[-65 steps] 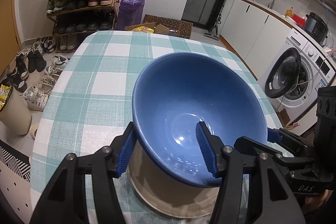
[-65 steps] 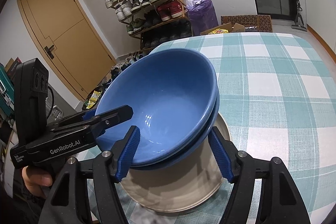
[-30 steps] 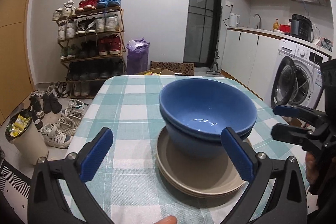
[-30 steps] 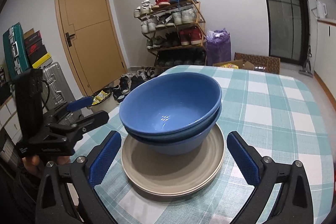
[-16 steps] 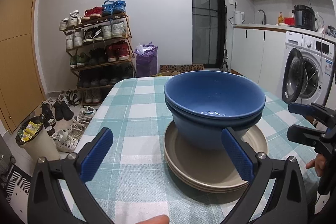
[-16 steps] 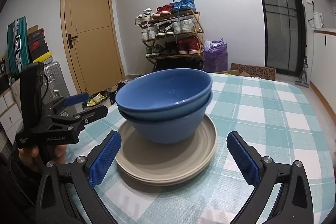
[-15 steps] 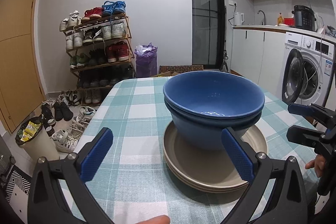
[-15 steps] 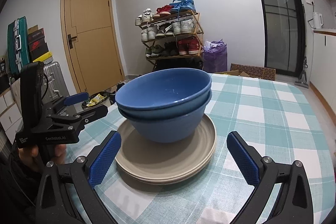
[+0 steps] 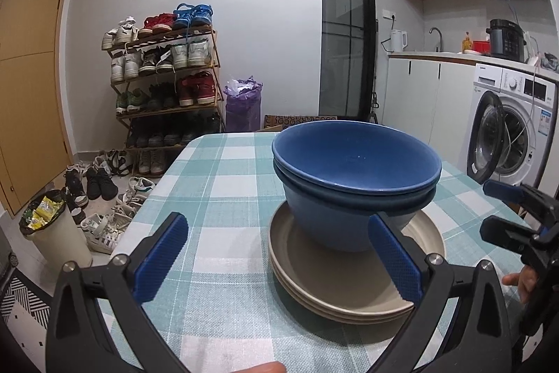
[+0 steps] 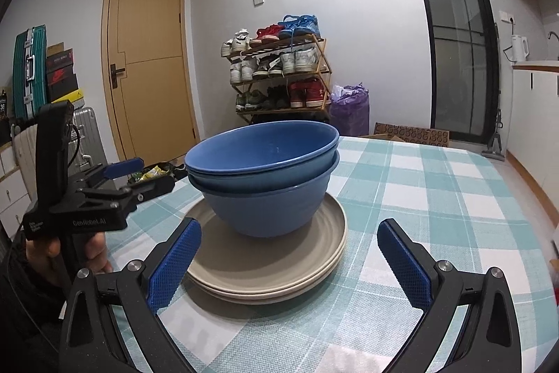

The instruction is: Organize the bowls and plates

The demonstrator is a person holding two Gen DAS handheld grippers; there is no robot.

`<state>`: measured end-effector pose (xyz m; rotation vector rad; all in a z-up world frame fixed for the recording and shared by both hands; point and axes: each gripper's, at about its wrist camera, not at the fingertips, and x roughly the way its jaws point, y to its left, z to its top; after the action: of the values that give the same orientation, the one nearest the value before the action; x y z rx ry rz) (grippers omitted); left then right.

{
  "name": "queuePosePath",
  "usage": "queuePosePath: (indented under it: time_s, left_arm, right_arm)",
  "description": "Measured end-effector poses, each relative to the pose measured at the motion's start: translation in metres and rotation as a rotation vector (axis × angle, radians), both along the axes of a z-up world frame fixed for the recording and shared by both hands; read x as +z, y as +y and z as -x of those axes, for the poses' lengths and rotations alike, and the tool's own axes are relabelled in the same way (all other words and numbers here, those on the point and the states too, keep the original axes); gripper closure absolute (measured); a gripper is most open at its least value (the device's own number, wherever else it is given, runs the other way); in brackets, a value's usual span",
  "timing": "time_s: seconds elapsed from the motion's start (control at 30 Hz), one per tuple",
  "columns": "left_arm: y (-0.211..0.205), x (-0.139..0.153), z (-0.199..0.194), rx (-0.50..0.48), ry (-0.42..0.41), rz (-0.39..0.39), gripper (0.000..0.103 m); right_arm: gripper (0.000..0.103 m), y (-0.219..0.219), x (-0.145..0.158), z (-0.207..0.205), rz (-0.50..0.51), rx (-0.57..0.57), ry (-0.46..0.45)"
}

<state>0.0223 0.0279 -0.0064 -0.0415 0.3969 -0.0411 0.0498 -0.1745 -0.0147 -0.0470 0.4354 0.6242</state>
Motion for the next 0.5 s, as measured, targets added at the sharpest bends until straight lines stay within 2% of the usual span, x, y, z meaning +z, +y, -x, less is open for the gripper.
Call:
queuePosePath:
  time_s: [0.5]
  left_arm:
    - [-0.0044, -0.0068, 0.0016, -0.006, -0.011, -0.004, 0.0]
  right_arm:
    - [0.001, -0.0093, 0.0011, 0.0057, -0.035, -0.015, -0.025]
